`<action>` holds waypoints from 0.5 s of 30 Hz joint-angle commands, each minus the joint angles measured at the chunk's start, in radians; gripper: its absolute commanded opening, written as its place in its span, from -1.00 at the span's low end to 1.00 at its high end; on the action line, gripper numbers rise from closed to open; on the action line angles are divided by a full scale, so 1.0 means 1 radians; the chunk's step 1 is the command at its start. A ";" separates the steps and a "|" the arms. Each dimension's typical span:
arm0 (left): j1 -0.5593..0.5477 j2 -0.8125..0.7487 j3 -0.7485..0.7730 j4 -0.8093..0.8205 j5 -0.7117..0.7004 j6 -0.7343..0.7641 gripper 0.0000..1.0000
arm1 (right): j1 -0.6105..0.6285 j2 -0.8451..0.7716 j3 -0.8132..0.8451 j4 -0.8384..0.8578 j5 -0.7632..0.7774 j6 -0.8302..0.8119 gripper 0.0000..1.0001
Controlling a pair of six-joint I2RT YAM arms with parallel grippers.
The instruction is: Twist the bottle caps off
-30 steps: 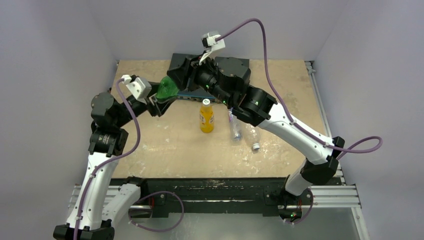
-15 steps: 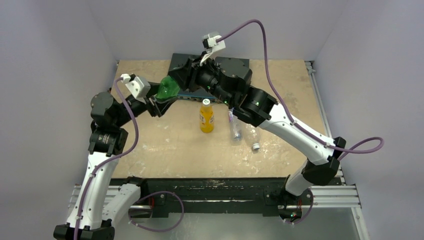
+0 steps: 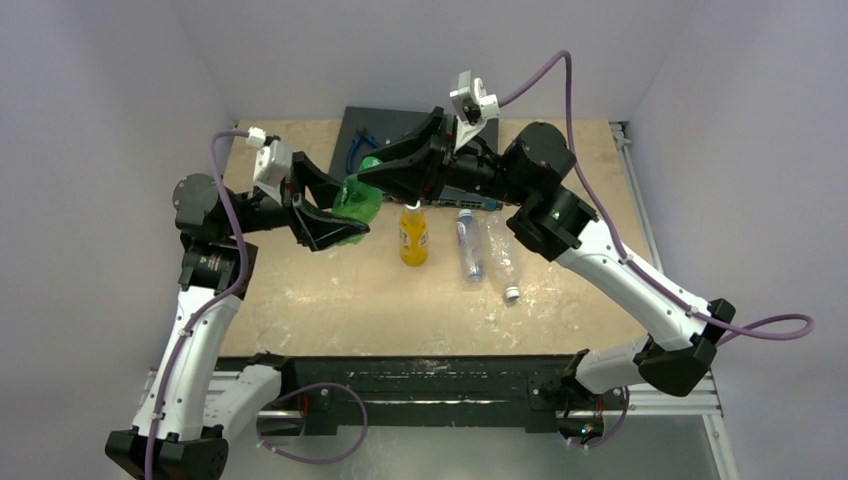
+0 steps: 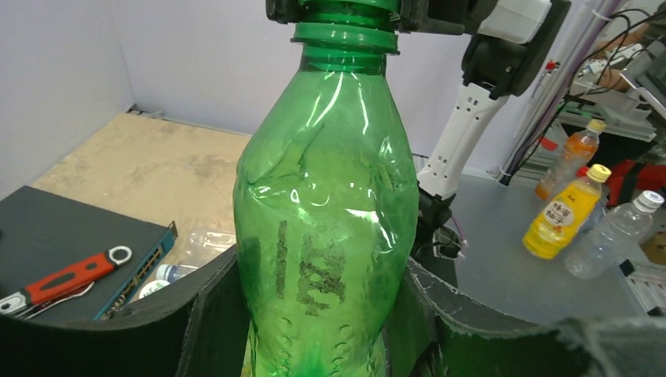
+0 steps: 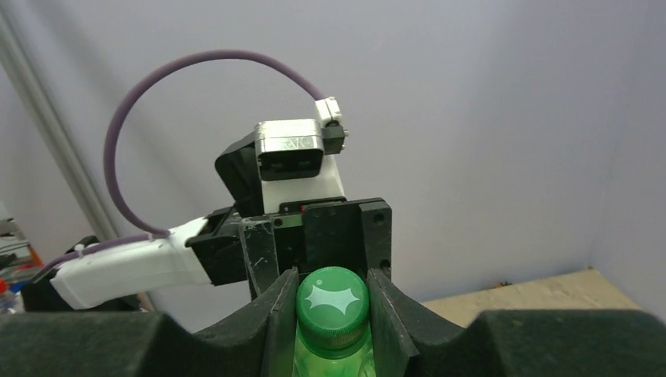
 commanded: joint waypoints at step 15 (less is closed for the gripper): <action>-0.002 -0.016 0.029 -0.265 -0.353 0.393 -1.00 | 0.082 0.079 0.251 -0.343 0.628 -0.034 0.61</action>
